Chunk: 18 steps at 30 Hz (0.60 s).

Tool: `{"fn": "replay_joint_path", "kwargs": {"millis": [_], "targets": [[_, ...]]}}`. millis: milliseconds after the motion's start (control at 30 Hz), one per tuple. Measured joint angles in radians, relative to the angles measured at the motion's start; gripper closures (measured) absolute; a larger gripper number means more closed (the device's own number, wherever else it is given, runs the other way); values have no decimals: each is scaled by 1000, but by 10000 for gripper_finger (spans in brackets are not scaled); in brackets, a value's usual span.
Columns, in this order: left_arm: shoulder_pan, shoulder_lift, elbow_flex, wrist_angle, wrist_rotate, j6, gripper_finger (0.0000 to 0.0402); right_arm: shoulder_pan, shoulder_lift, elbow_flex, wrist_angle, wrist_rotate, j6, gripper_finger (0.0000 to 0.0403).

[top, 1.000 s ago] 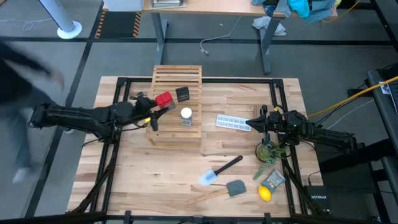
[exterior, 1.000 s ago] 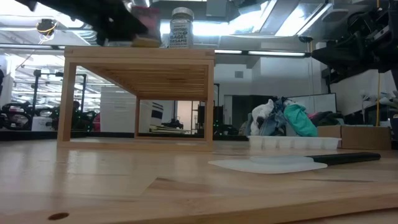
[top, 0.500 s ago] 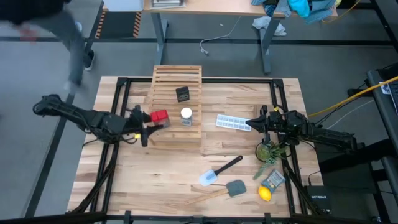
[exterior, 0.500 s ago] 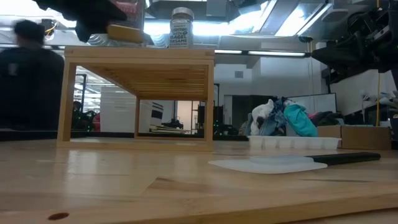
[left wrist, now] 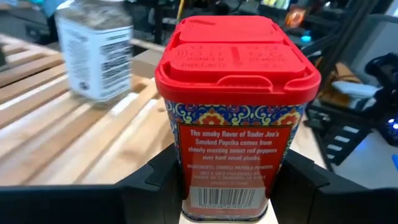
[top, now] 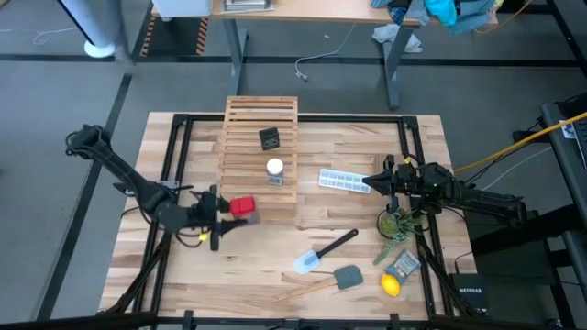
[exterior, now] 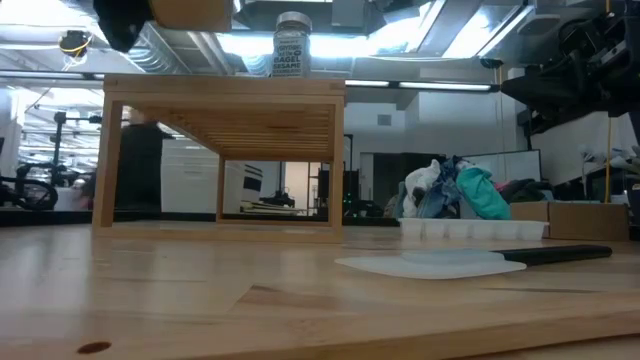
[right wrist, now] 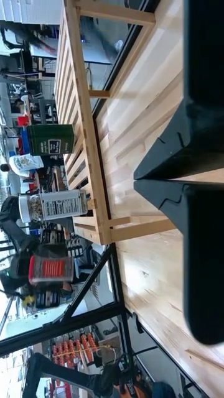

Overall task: Shelf spices
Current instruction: Remove the red seasoning can from the shelf

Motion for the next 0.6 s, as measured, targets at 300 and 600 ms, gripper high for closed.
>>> {"fn": "replay_joint_path", "kwargs": {"millis": [300, 600], "targets": [[-96, 244, 1, 123, -121, -193, 235, 0, 0, 0, 0, 0, 7, 386], [-96, 497, 102, 182, -118, -250, 235, 0, 0, 0, 0, 0, 6, 386]]}}
